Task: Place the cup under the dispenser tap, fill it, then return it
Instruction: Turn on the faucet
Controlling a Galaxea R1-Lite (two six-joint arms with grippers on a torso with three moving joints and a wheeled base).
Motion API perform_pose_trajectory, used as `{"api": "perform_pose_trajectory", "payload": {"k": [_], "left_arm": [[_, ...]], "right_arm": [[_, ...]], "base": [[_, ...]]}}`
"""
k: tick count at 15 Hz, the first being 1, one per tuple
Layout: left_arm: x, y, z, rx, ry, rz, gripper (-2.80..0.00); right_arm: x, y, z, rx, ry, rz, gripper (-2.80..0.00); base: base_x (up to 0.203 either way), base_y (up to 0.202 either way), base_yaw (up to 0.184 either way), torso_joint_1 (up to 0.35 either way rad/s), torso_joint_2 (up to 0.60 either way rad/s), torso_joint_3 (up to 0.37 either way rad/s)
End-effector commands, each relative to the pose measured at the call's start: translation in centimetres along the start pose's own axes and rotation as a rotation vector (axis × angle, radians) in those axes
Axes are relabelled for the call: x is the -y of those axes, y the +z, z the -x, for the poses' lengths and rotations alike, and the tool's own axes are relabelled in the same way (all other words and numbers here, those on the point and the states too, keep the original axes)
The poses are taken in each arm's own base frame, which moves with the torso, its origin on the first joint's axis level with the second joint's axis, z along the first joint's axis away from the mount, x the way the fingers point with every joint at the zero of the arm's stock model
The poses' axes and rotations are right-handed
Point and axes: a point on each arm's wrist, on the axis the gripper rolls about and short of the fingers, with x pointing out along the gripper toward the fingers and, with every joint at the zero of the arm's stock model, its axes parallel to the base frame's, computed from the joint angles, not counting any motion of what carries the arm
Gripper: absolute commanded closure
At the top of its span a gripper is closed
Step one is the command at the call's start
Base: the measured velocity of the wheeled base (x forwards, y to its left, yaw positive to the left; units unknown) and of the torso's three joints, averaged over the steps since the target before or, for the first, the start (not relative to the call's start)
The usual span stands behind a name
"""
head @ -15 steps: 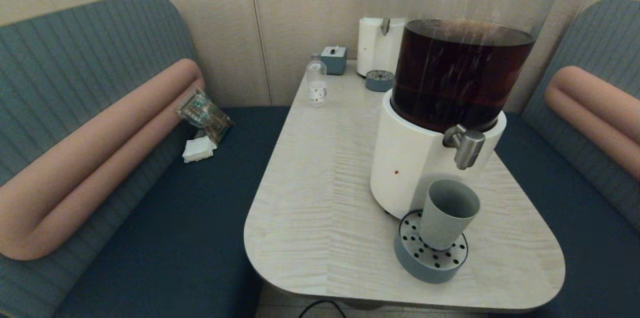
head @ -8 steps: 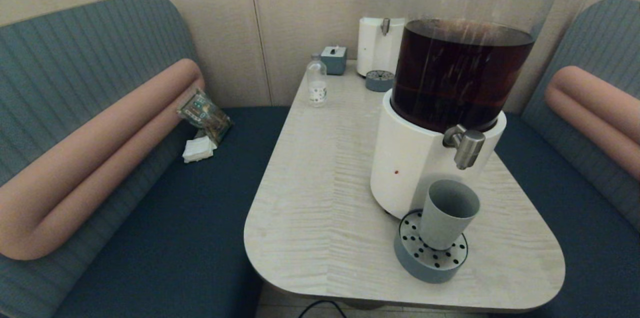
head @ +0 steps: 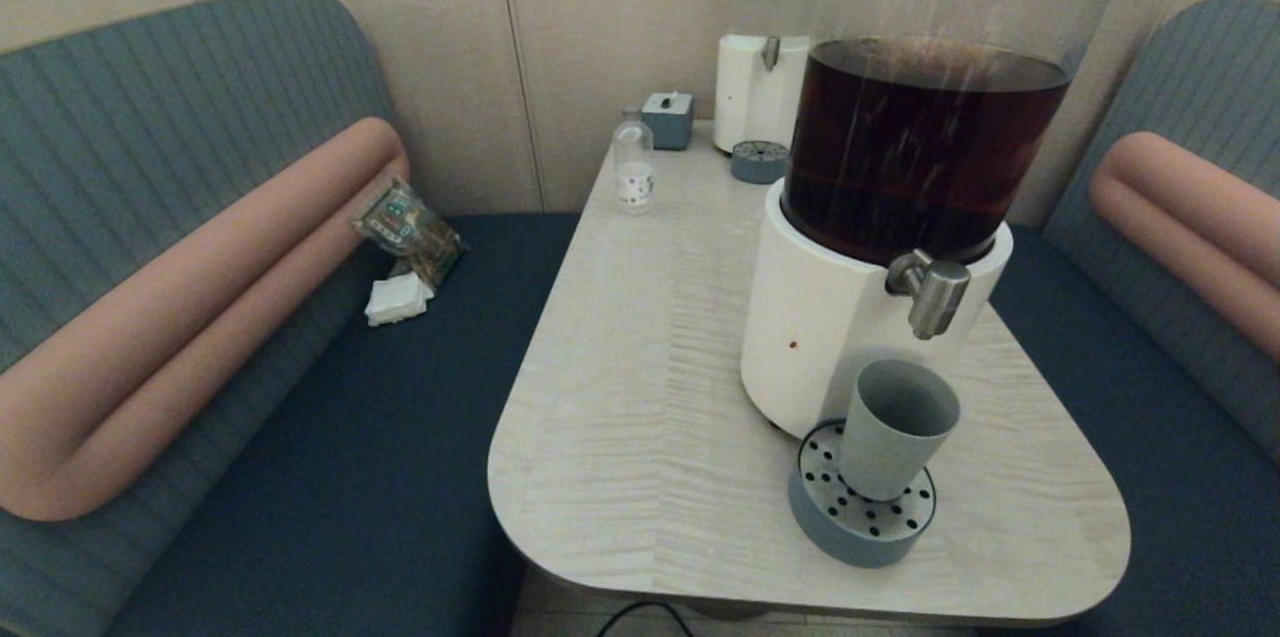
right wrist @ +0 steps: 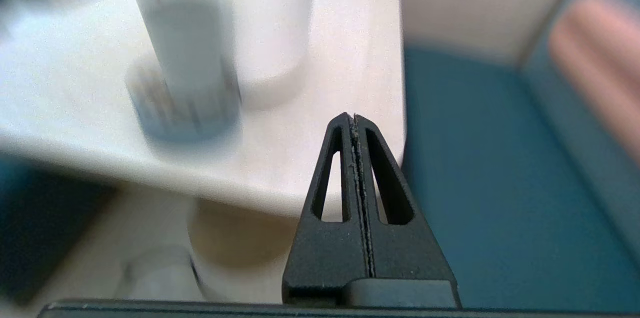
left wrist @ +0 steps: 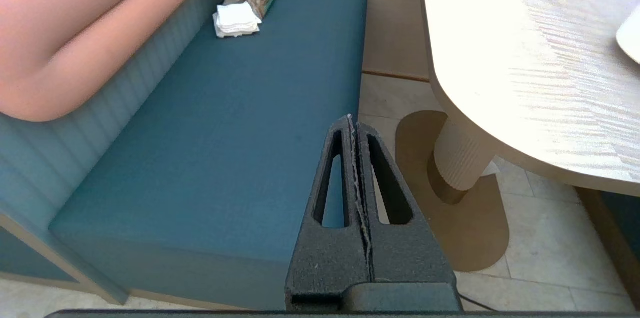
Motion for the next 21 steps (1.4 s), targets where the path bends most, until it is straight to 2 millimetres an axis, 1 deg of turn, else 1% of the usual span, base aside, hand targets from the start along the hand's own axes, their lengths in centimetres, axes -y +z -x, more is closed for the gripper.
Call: {"api": "perform_pose_trajectory", "payload": {"k": [1,2,3,4,5,6,7,8,9,10,12,13,14,15,17,19,20,21], "left_arm": [[0.0,0.0,0.0,-0.003,0.001,0.001,0.00],[0.0,0.0,0.0,-0.003,0.001,0.001,0.00],[0.0,0.0,0.0,-0.003,0.001,0.001,0.00],[0.0,0.0,0.0,-0.003,0.001,0.001,0.00],[0.0,0.0,0.0,-0.003,0.001,0.001,0.00],[0.0,0.0,0.0,-0.003,0.001,0.001,0.00],[0.0,0.0,0.0,-0.002,0.003,0.001,0.00],[0.0,0.0,0.0,-0.002,0.002,0.001,0.00],[0.0,0.0,0.0,-0.003,0.001,0.001,0.00],[0.0,0.0,0.0,-0.003,0.001,0.001,0.00],[0.0,0.0,0.0,-0.003,0.001,0.001,0.00],[0.0,0.0,0.0,-0.003,0.001,0.001,0.00],[0.0,0.0,0.0,-0.003,0.001,0.001,0.00],[0.0,0.0,0.0,-0.003,0.001,0.001,0.00],[0.0,0.0,0.0,-0.002,0.003,0.001,0.00],[0.0,0.0,0.0,-0.003,0.001,0.001,0.00],[0.0,0.0,0.0,-0.003,0.001,0.001,0.00],[0.0,0.0,0.0,-0.003,0.001,0.001,0.00]], "right_arm": [[0.5,5.6,0.5,0.054,0.011,-0.028,0.00],[0.7,9.0,0.1,0.051,0.035,-0.067,0.00],[1.0,12.5,-1.2,0.027,0.068,-0.117,0.00],[1.3,15.1,-2.7,-0.009,0.098,-0.159,0.00],[1.5,17.5,-4.8,-0.066,0.135,-0.200,0.00],[1.7,19.3,-7.3,-0.143,0.174,-0.238,0.00],[1.8,20.5,-9.6,-0.219,0.207,-0.270,0.00],[1.9,21.3,-12.3,-0.315,0.240,-0.301,0.00],[1.8,21.6,-14.8,-0.417,0.272,-0.328,0.00],[1.5,21.4,-17.2,-0.534,0.303,-0.352,0.00],[0.6,20.1,-20.8,-0.727,0.356,-0.375,0.00],[-0.1,19.7,-21.8,-0.784,0.394,-0.368,0.00],[-0.6,19.4,-22.2,-0.820,0.433,-0.349,0.00],[-1.3,18.9,-23.0,-0.840,0.487,-0.300,0.00],[-1.9,18.3,-24.5,-0.836,0.544,-0.289,0.00],[-2.3,17.3,-26.6,-0.826,0.539,-0.290,0.00],[-2.4,16.8,-27.4,-0.817,0.532,-0.285,0.00],[-2.4,16.5,-27.7,-0.801,0.532,-0.268,0.00]], "base": [[0.000,0.000,0.000,0.000,0.00,0.000],[0.000,0.000,0.000,0.000,0.00,0.000],[0.000,0.000,0.000,0.000,0.00,0.000],[0.000,0.000,0.000,0.000,0.00,0.000],[0.000,0.000,0.000,0.000,0.00,0.000],[0.000,0.000,0.000,0.000,0.00,0.000],[0.000,0.000,0.000,0.000,0.00,0.000],[0.000,0.000,0.000,0.000,0.00,0.000],[0.000,0.000,0.000,0.000,0.00,0.000],[0.000,0.000,0.000,0.000,0.00,0.000],[0.000,0.000,0.000,0.000,0.00,0.000],[0.000,0.000,0.000,0.000,0.00,0.000],[0.000,0.000,0.000,0.000,0.00,0.000],[0.000,0.000,0.000,0.000,0.00,0.000],[0.000,0.000,0.000,0.000,0.00,0.000],[0.000,0.000,0.000,0.000,0.00,0.000],[0.000,0.000,0.000,0.000,0.00,0.000],[0.000,0.000,0.000,0.000,0.00,0.000]]}}
